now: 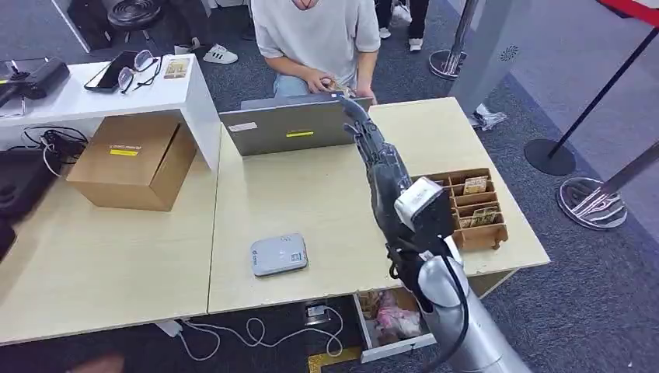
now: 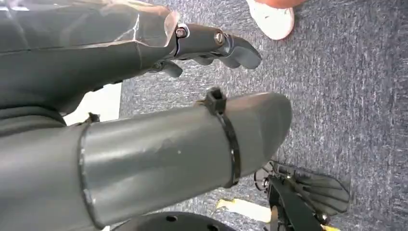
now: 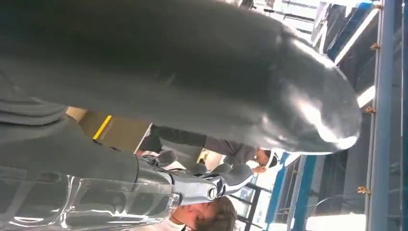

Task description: Pass the card to the sensor for recognition and then transmit it.

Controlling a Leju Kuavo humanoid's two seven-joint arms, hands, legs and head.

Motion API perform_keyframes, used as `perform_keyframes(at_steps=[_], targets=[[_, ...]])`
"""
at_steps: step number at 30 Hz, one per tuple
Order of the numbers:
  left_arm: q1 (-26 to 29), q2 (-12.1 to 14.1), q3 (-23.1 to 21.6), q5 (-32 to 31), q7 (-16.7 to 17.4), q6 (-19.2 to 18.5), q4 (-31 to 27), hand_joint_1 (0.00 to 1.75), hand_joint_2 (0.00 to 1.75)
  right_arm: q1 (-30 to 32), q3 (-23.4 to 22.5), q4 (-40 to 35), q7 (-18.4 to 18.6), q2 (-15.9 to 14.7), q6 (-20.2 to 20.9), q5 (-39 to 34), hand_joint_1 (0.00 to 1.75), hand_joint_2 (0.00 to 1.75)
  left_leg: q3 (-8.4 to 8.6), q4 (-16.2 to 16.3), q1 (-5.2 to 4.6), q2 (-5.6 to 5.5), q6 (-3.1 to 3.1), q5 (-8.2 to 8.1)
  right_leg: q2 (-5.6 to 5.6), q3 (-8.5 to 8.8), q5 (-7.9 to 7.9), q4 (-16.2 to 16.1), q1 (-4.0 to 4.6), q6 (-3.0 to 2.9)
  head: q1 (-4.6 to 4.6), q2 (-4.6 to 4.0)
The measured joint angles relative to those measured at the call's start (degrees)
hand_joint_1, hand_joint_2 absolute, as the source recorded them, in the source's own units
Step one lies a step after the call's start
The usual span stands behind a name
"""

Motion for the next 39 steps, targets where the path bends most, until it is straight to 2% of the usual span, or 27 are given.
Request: perform_keyframes(at_steps=[5, 8, 11, 16, 20, 23, 39], targets=[[-1.4, 0.9, 0.4, 3.0, -0.6, -4.5, 0.0, 0.00, 0.00, -0.3, 0.5, 0.9, -0.5, 1.1, 1.5, -0.5, 0.00, 0.00, 0.00, 0.0, 0.01, -0.02, -0.01, 0.01, -0.02, -0.01, 0.00, 0.0, 0.01, 0.00, -0.02, 0.00], [-3.7, 1.6, 0.6, 3.8, 1.7, -5.6, -0.5, 0.00, 0.00, -0.6, 1.4, 1.5, -0.5, 1.8, 1.8, -0.6, 0.00, 0.00, 0.00, 0.0, 0.03, -0.03, -0.07, 0.05, -0.02, 0.01, 0.01, 0.0, 0.01, -0.01, -0.02, 0.00], [-4.9, 2.1, 0.6, 3.5, 2.4, -5.8, -0.8, 0.00, 0.00, -0.5, 1.5, 1.7, -0.5, 1.9, 1.7, -0.7, 0.00, 0.00, 0.01, 0.0, 0.02, -0.02, -0.07, 0.05, -0.01, 0.01, 0.02, 0.0, 0.01, -0.03, -0.02, 0.00], [-5.2, 2.3, 0.5, 2.6, 2.3, -5.9, -1.0, 0.00, 0.00, -0.1, 1.5, 1.6, -0.8, 1.9, 1.0, -0.7, 0.00, 0.00, 0.04, 0.0, 0.01, -0.01, -0.07, 0.05, 0.00, -0.01, 0.02, 0.0, 0.01, -0.03, -0.02, 0.00], [-5.3, 1.4, 0.6, 3.3, 0.0, -1.7, -1.3, 0.00, 0.00, 1.3, 1.2, 0.7, -1.0, 1.7, 0.6, -0.5, 0.00, 0.00, 0.03, 0.0, 0.00, -0.01, -0.03, 0.02, 0.00, -0.01, 0.01, 0.0, 0.00, -0.01, -0.02, 0.00], [-5.4, 0.9, 0.6, 3.5, -0.4, -1.0, -1.4, 0.00, 0.00, 2.2, 1.0, 0.2, -1.1, 1.6, 0.6, -0.5, 0.00, 0.00, 0.01, 0.0, -0.01, 0.00, -0.03, 0.02, 0.01, -0.01, 0.01, 0.0, 0.00, -0.01, -0.02, 0.00], [-5.4, 0.7, 0.6, 2.7, -0.2, -2.8, -1.4, 0.00, 0.00, 5.6, 0.0, -3.2, -1.2, 1.2, -0.5, 1.1, 0.00, 0.00, 0.02, 0.0, 0.01, -0.01, -0.04, 0.03, 0.01, -0.01, 0.01, 0.0, 0.01, -0.01, 0.00, 0.00]])
